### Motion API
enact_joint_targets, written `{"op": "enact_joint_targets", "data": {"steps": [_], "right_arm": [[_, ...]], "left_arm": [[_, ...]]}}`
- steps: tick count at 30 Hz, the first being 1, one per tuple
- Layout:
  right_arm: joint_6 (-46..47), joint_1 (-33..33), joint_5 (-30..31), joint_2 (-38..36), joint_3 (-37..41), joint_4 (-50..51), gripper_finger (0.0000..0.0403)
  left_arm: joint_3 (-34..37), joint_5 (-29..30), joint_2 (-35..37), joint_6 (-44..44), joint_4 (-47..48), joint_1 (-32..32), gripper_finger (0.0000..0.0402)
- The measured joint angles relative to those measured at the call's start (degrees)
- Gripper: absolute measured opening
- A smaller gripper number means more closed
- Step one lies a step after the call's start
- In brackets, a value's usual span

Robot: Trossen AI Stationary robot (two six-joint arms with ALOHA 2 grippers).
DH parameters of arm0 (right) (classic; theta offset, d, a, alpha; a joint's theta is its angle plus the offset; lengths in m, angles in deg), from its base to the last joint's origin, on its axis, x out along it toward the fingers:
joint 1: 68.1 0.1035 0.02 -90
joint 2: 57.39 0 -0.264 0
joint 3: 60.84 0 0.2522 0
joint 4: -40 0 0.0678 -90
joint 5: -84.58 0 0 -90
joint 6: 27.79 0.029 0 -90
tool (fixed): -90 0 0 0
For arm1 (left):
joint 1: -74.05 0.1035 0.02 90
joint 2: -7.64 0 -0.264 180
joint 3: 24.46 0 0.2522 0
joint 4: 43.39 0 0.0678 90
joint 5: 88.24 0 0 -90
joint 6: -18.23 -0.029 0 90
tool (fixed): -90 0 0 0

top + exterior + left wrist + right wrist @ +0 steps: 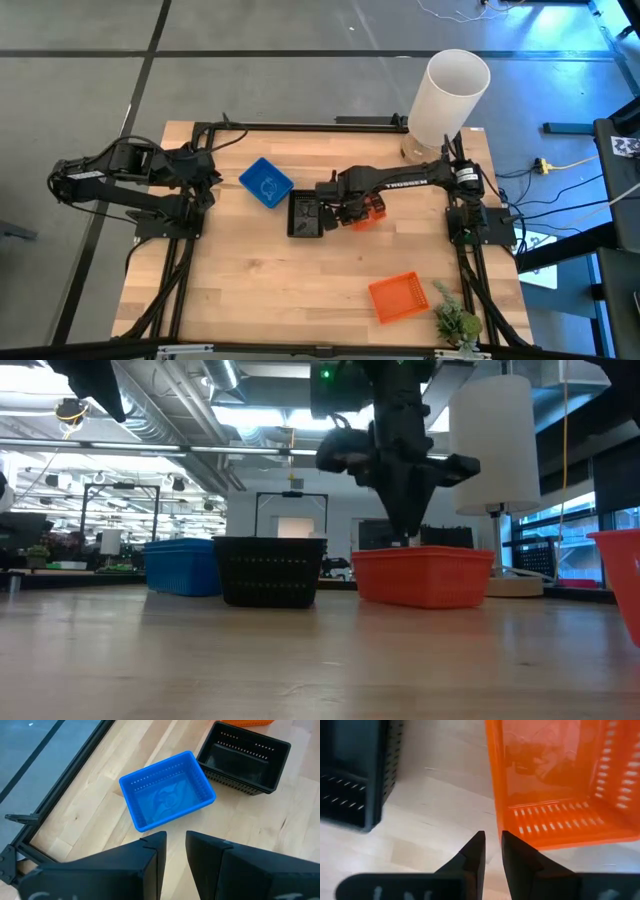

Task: Stack baskets by color
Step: Stack the bottom orange bin on the top orange bin

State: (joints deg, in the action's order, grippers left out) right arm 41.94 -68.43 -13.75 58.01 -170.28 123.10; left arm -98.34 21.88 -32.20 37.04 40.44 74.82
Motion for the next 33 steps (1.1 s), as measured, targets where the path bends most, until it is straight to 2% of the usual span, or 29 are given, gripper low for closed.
{"op": "enact_joint_targets", "data": {"steps": [4, 10, 18, 24, 33], "right_arm": [[-5.6, 1.4, 3.9, 0.0, -5.7, 5.4, 0.0062], [-24.2, 6.7, 6.7, -0.1, -15.5, 18.0, 0.0062], [-43.0, 17.1, 6.6, -0.1, -15.8, 18.4, 0.0062], [-38.0, 22.2, 6.7, -0.1, -15.4, 19.3, 0.0062], [-23.2, 25.7, 6.9, -0.1, -15.4, 18.4, 0.0062]], "left_arm": [[0.0, 0.0, 0.0, 0.0, 0.0, 0.0, 0.0065], [0.0, 0.0, 0.0, 0.0, 0.9, 0.0, 0.0065], [0.0, 0.0, 0.0, 0.0, 1.2, 0.0, 0.0065], [0.0, 0.0, 0.0, 0.0, 1.1, 0.0, 0.0065], [0.0, 0.3, 0.0, 0.0, 1.1, 0.0, 0.0065]]}}
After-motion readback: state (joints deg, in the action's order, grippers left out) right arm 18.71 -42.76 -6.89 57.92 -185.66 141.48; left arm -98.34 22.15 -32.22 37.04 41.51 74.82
